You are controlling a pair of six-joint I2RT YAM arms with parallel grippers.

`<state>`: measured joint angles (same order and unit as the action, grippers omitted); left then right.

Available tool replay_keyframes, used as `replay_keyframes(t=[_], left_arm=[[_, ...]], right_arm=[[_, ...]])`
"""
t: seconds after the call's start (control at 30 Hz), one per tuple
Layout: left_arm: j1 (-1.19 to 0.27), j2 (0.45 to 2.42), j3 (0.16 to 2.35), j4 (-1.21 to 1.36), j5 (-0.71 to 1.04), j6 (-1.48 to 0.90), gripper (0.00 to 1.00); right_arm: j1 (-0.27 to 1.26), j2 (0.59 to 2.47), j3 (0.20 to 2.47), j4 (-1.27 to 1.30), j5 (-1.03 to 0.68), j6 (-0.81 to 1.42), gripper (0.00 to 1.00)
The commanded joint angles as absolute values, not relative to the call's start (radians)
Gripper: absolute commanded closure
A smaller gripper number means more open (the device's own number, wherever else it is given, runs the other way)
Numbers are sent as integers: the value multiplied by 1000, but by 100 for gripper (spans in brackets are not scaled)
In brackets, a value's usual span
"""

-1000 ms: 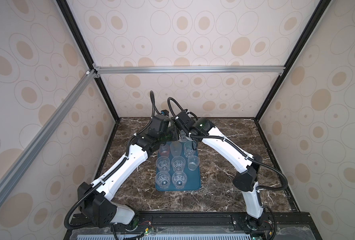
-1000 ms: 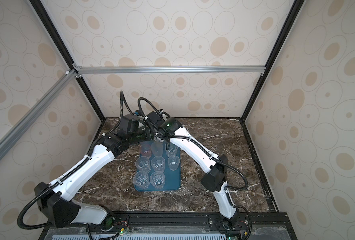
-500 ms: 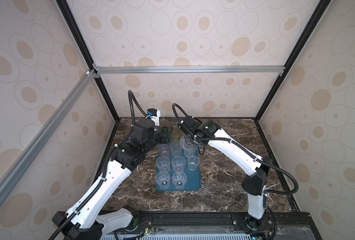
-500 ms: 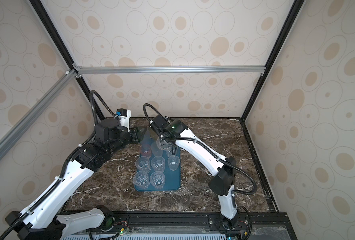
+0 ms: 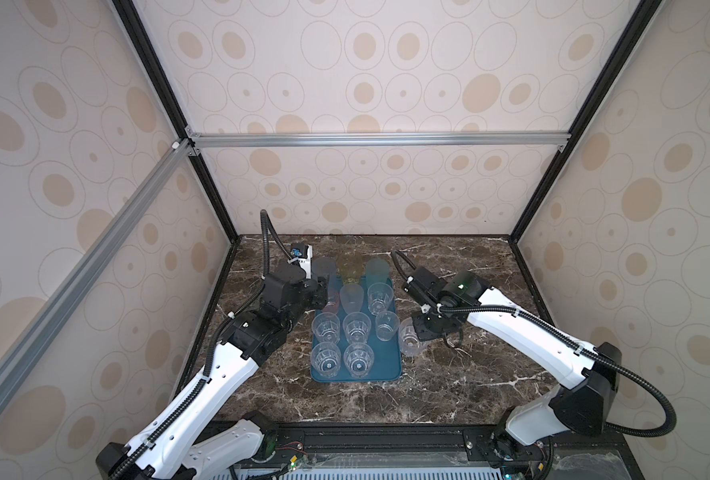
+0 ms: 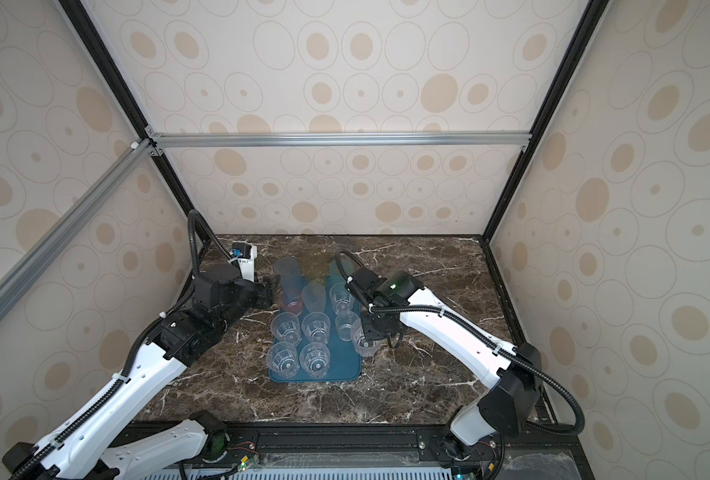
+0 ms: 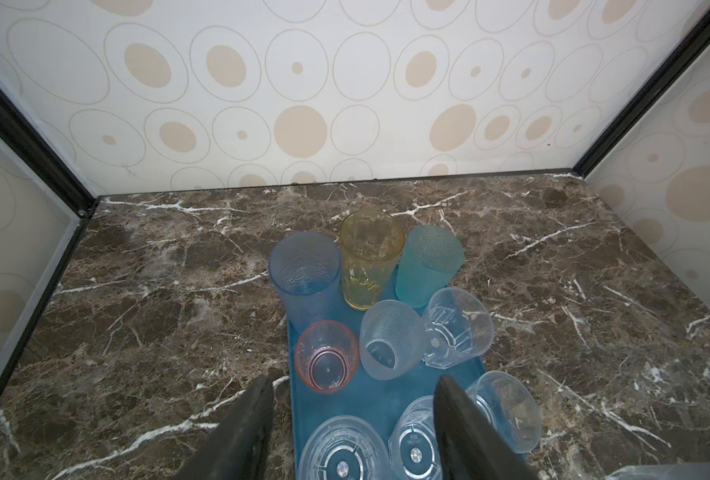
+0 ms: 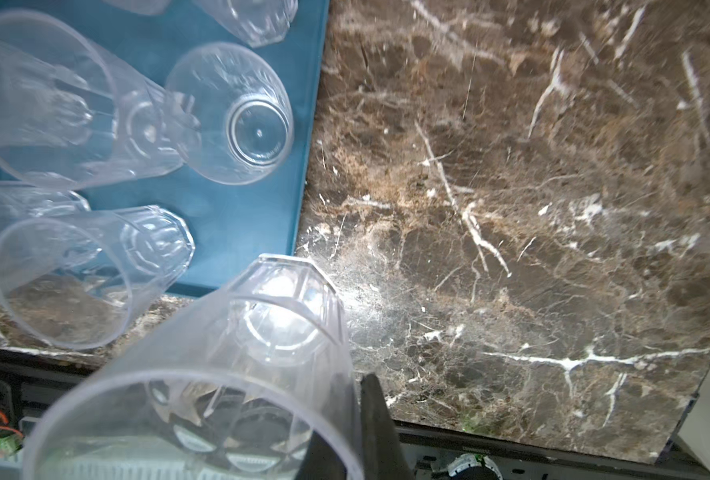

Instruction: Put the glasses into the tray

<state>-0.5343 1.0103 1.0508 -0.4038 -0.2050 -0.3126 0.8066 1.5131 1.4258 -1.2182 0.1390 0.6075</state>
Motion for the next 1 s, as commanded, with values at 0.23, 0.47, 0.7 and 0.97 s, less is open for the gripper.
replay_keyframes(t=[0.23,0.47,0.7,0.97], left_arm=[[-513,981,1008,-372,-224,-268,38],[-505,984,1005,-362,-213,-265,38],[-499,989,1004,-361,-208,-258,38],[-494,983,1002,-363,-206,-256,39]], right_arm=[[887,1611,1332,-988,120,699,99],[914,1701,1326,-939,126,703,99],[913,1731,1285,-915,131,695,98],[914,1722,1295,-946,127,688,77]])
